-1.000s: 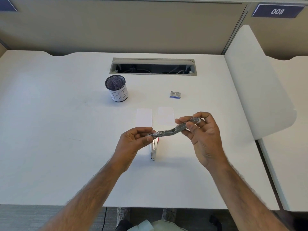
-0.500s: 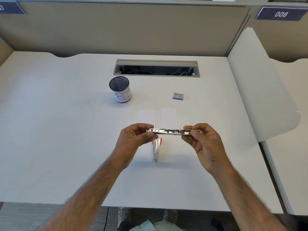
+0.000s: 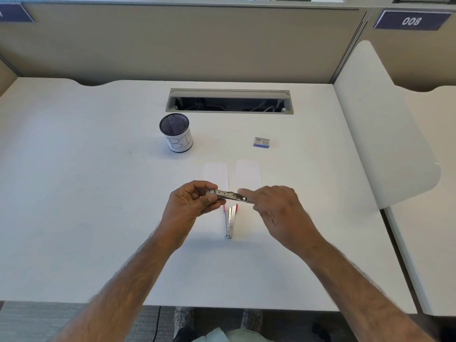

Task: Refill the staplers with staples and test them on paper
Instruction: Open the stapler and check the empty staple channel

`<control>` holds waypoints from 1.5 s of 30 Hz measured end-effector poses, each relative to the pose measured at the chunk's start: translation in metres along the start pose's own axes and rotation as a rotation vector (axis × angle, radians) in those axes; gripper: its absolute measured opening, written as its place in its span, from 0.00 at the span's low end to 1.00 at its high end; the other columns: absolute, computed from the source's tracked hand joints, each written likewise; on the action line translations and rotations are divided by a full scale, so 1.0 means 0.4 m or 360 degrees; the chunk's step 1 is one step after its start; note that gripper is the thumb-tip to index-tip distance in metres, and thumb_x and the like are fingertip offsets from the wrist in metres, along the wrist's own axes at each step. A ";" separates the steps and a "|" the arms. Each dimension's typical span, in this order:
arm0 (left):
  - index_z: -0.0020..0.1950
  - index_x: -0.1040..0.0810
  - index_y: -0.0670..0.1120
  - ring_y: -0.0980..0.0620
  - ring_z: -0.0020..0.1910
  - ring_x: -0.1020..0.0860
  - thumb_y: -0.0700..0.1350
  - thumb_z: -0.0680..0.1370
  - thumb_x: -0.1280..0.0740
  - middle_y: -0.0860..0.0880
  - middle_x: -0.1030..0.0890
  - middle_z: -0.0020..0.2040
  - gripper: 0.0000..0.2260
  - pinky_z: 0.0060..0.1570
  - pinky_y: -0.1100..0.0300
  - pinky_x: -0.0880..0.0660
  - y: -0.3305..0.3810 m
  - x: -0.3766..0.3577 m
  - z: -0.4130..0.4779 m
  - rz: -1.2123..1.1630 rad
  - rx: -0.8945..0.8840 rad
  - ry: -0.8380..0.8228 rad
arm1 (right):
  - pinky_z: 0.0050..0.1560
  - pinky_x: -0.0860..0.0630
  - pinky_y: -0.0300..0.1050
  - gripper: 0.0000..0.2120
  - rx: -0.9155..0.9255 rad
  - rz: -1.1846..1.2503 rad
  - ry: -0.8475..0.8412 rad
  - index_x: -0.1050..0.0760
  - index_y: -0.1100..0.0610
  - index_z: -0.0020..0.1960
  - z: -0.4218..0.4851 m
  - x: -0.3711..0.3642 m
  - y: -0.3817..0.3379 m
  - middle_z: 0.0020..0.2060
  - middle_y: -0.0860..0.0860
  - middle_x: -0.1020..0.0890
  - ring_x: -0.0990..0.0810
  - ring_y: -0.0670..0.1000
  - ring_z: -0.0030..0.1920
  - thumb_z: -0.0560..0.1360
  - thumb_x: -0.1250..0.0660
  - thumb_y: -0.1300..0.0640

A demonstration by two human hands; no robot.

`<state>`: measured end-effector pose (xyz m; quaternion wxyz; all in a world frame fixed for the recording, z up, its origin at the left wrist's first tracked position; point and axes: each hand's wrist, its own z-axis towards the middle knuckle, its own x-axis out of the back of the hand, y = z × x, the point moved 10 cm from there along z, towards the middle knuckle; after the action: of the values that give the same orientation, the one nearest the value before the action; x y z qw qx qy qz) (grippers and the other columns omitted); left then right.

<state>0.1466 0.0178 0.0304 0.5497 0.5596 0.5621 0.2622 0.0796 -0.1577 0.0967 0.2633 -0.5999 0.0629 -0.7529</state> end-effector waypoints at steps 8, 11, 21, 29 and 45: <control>0.51 0.15 0.43 0.40 0.49 0.13 0.31 0.78 0.30 0.42 0.15 0.43 0.09 0.53 0.56 0.18 -0.017 -0.030 -0.008 0.0021 0.0028 -0.0126 | 0.39 0.24 0.52 0.41 0.0125 -0.0155 -0.0355 0.42 0.39 0.79 0.008 -0.057 -0.043 0.49 0.50 0.27 0.30 0.53 0.42 0.75 0.41 0.72; 0.51 0.15 0.43 0.41 0.49 0.13 0.37 0.75 0.26 0.40 0.15 0.45 0.06 0.54 0.56 0.18 -0.014 -0.036 -0.010 0.0010 0.0048 -0.0156 | 0.36 0.24 0.52 0.42 0.0119 -0.0156 -0.0420 0.45 0.37 0.79 0.008 -0.067 -0.044 0.48 0.50 0.29 0.32 0.53 0.40 0.76 0.42 0.72; 0.50 0.14 0.45 0.39 0.50 0.13 0.31 0.79 0.31 0.38 0.14 0.47 0.11 0.52 0.57 0.18 -0.015 -0.036 -0.009 0.0118 0.0053 -0.0160 | 0.28 0.40 0.42 0.39 0.0091 -0.0156 -0.0504 0.48 0.37 0.77 0.012 -0.067 -0.043 0.44 0.47 0.35 0.35 0.51 0.37 0.77 0.41 0.69; 0.50 0.16 0.43 0.38 0.50 0.13 0.28 0.80 0.34 0.33 0.16 0.50 0.12 0.51 0.58 0.18 -0.004 -0.040 -0.009 0.0146 0.0017 -0.0141 | 0.24 0.31 0.49 0.20 0.0130 -0.0114 -0.0396 0.37 0.47 0.67 0.023 -0.044 -0.059 0.42 0.49 0.29 0.31 0.54 0.32 0.80 0.36 0.61; 0.51 0.18 0.41 0.40 0.48 0.13 0.29 0.80 0.34 0.41 0.14 0.46 0.09 0.48 0.60 0.17 0.011 -0.047 -0.013 0.0153 -0.0043 -0.0022 | 0.37 0.28 0.46 0.04 -0.0027 0.0035 0.0408 0.23 0.59 0.50 0.036 0.045 -0.068 0.38 0.50 0.24 0.28 0.53 0.40 0.77 0.30 0.64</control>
<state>0.1392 0.0032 0.0419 0.5479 0.5803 0.5271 0.2919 0.0820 -0.1399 0.1275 0.2562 -0.5002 0.1091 -0.8199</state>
